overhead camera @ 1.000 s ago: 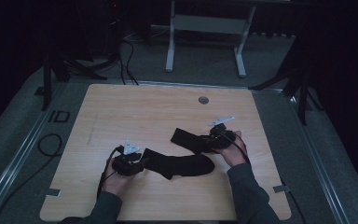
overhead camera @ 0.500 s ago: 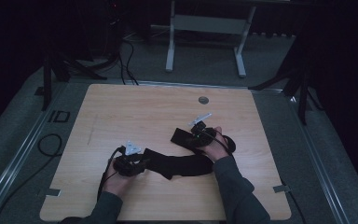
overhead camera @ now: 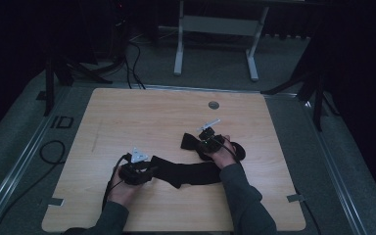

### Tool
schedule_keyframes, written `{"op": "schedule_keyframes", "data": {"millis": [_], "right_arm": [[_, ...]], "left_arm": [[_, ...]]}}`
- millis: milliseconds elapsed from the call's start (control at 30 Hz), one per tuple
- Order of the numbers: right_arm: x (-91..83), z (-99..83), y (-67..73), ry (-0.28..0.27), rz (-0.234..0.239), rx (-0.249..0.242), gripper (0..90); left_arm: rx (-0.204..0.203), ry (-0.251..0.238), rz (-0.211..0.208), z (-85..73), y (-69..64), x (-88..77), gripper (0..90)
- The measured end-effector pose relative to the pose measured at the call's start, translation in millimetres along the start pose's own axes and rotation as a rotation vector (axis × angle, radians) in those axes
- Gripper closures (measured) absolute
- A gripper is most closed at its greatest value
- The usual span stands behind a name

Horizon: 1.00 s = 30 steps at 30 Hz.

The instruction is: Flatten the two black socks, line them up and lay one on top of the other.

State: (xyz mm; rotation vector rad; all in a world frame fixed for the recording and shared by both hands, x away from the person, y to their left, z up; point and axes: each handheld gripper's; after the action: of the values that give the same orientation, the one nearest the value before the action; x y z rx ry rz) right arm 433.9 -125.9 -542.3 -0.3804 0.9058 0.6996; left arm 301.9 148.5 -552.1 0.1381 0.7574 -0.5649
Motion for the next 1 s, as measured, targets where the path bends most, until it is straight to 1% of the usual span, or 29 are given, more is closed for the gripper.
{"op": "schedule_keyframes", "data": {"millis": [100, 200, 300, 467, 600, 800, 900, 1000], "right_arm": [[0.6, 1.2, 2.6, 0.003, -0.016, -0.017, 83.9], [1.8, 2.4, 4.6, -0.004, -0.024, -0.022, 84.0], [3.0, 4.1, 6.4, -0.013, -0.008, -0.02, 84.1], [-0.2, 6.9, 14.0, -0.028, 0.0, -0.05, 84.1], [-10.4, 12.9, 19.9, -0.062, 0.02, -0.056, 84.0], [-30.0, 24.1, 34.0, -0.112, 0.042, -0.096, 84.0], [-39.8, 28.1, 40.6, -0.133, 0.05, -0.105, 84.0], [-50.3, 30.5, 46.7, -0.152, 0.062, -0.101, 84.0]], "left_arm": [[0.0, 0.004, -0.001, 0.0, -0.5, 0.7, 59.9], [0.001, 0.005, -0.002, -0.1, -1.0, 0.9, 59.9], [0.002, 0.008, 0.0, -0.2, -1.4, 1.3, 59.8], [0.004, 0.011, -0.001, -0.3, -1.9, 1.3, 59.8], [0.0, 0.012, 0.003, -0.8, -3.2, 1.6, 59.0], [-0.006, 0.015, 0.003, -0.9, -3.1, 1.7, 58.8], [-0.014, 0.011, 0.004, -0.8, -2.5, 1.3, 58.5], [-0.016, 0.007, 0.012, -0.7, -1.5, 0.2, 58.4]]}}
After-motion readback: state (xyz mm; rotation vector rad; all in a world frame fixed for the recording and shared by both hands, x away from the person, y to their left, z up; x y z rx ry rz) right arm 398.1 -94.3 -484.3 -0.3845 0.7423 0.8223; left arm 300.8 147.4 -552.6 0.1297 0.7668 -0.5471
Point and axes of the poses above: each handheld gripper's, and its own axes: x roughly forward along the jaws, z roughly out of its top, y roughly to its left, and after that the axes turned 1 degree about -y, right-handed
